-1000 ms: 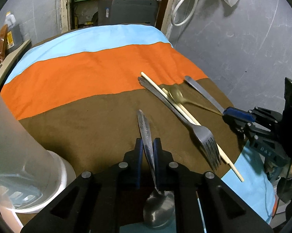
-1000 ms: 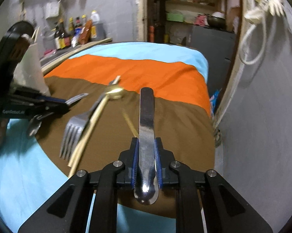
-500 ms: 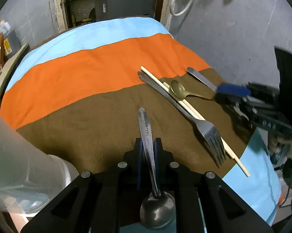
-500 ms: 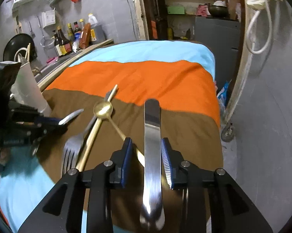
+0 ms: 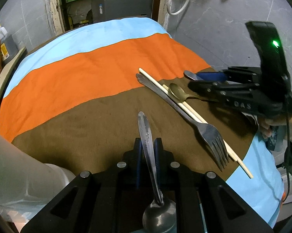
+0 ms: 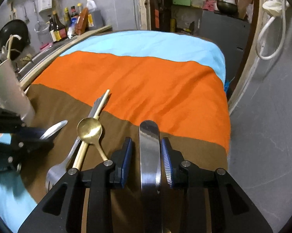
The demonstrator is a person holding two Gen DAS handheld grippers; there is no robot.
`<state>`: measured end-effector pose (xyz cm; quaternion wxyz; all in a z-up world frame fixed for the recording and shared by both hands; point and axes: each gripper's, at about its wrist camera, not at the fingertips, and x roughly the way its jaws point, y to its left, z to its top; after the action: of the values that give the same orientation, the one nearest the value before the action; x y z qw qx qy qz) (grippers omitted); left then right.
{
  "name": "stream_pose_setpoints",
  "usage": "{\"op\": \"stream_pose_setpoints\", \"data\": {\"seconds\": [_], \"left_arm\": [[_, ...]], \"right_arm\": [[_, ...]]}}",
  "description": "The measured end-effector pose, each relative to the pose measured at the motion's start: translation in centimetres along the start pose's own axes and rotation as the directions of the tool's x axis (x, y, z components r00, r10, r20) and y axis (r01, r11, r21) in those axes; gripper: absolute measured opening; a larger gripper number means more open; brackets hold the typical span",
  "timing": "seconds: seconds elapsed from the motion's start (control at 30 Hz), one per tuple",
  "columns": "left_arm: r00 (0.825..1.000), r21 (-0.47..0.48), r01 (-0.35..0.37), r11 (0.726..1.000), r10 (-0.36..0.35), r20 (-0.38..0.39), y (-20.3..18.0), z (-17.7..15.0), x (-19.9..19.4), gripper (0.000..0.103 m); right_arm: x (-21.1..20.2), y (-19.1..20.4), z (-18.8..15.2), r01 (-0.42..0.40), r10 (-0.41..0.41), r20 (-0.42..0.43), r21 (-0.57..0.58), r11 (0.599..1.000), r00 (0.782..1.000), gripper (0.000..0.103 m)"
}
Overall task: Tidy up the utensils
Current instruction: 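Lift the silver spoon with the left gripper while the right gripper lifts the knife toward the caddy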
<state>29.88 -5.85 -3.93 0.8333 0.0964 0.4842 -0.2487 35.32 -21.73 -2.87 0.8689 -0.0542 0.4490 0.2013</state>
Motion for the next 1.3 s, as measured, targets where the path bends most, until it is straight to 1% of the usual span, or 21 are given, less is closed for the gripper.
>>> {"op": "stream_pose_setpoints", "data": {"seconds": [0.07,0.2,0.23,0.3,0.37,0.43,0.5,0.53,0.63,0.67,0.7,0.77,0.8,0.83,0.87,0.93,0.97,1.03,1.13,1.23,1.3], "left_arm": [[1.000,0.010,-0.005,1.000,0.005,0.008,-0.1,-0.1,0.0,0.010],[0.999,-0.011,-0.004,1.000,0.004,0.054,0.0,-0.5,-0.1,0.007],[0.998,-0.027,0.007,1.000,-0.005,0.066,0.2,-0.6,-0.3,0.007],[0.995,-0.046,0.034,0.998,-0.030,0.094,0.3,-1.0,-0.8,0.007],[0.990,-0.047,0.041,0.998,-0.034,0.139,0.3,-1.4,-1.8,0.006],[0.978,-0.035,0.047,0.998,-0.039,0.207,0.2,-1.8,-3.4,0.006],[0.960,-0.025,0.045,0.999,-0.036,0.277,-0.1,-2.2,-4.9,0.006],[0.948,-0.024,0.046,0.999,-0.036,0.315,-0.2,-2.5,-5.6,0.006],[0.912,-0.024,0.031,0.999,-0.019,0.410,-0.4,-3.3,-7.1,0.006],[0.898,-0.026,0.024,0.999,-0.011,0.439,-0.6,-3.5,-7.5,0.005],[0.886,-0.028,0.016,0.999,-0.001,0.463,-0.8,-3.7,-7.9,0.005],[0.857,-0.031,-0.006,1.000,0.021,0.514,-1.1,-3.9,-8.8,0.000],[0.846,-0.030,-0.008,1.000,0.023,0.533,-1.1,-3.9,-9.1,0.000],[0.825,-0.026,-0.008,1.000,0.021,0.565,-1.2,-4.1,-9.7,0.000],[0.813,-0.022,-0.019,1.000,0.028,0.582,-1.4,-4.2,-10.1,0.000],[0.802,-0.019,-0.051,0.999,0.052,0.595,-1.5,-4.2,-10.5,0.000],[0.798,-0.020,-0.046,0.999,0.049,0.601,-1.5,-4.2,-10.5,0.000],[0.796,-0.034,-0.033,0.999,0.046,0.604,-1.3,-4.2,-10.6,0.000],[0.780,-0.058,0.004,0.998,0.034,0.625,-0.7,-4.4,-11.7,0.000],[0.755,-0.080,0.039,0.996,0.023,0.656,0.1,-4.7,-13.5,0.000],[0.731,-0.095,0.048,0.994,0.030,0.681,0.6,-5.0,-15.1,0.000]], "right_arm": [[0.0,-0.3,0.2,0.001,-0.001,-0.011,0.012,1.000,1.000,0.019],[-0.6,-0.3,0.1,0.009,-0.009,-0.006,0.024,1.000,1.000,0.018],[-1.0,-0.3,0.0,-0.004,0.004,0.008,0.030,1.000,1.000,0.018],[-2.0,0.1,-0.5,-0.016,0.014,0.050,0.032,0.999,0.999,0.018],[-3.6,0.8,-1.1,-0.017,0.014,0.126,0.017,1.000,0.992,0.018],[-5.2,1.7,-1.8,0.000,0.001,0.199,-0.004,1.000,0.980,0.018],[-7.1,2.7,-2.7,0.015,-0.006,0.282,-0.032,0.999,0.959,0.018],[-7.6,3.1,-3.0,0.023,-0.009,0.309,-0.041,0.999,0.951,0.018],[-10.0,4.6,-4.3,0.057,-0.020,0.427,-0.074,0.996,0.904,0.017],[-10.3,4.9,-4.5,0.065,-0.022,0.449,-0.080,0.995,0.893,0.017],[-10.9,5.3,-4.8,0.072,-0.022,0.479,-0.086,0.994,0.877,0.017],[-11.5,6.1,-4.9,0.082,-0.021,0.524,-0.093,0.992,0.852,0.017],[-12.0,6.5,-5.1,0.082,-0.017,0.554,-0.093,0.992,0.832,0.017],[-12.3,6.7,-5.0,0.080,-0.013,0.571,-0.093,0.993,0.821,0.017],[-12.8,6.9,-5.1,0.074,-0.006,0.595,-0.091,0.993,0.804,0.017],[-13.6,7.3,-4.7,0.064,0.007,0.627,-0.090,0.994,0.779,0.017],[-13.9,7.5,-4.5,0.057,0.014,0.640,-0.091,0.994,0.769,0.017],[-14.4,7.7,-4.1,0.045,0.026,0.657,-0.091,0.995,0.753,0.017],[-15.4,8.5,-3.2,0.017,0.057,0.680,-0.100,0.995,0.731,0.017],[-16.4,9.4,-2.2,0.001,0.083,0.704,-0.118,0.993,0.706,0.017],[-17.1,10.1,-1.6,-0.010,0.103,0.723,-0.132,0.991,0.684,0.017]]}}
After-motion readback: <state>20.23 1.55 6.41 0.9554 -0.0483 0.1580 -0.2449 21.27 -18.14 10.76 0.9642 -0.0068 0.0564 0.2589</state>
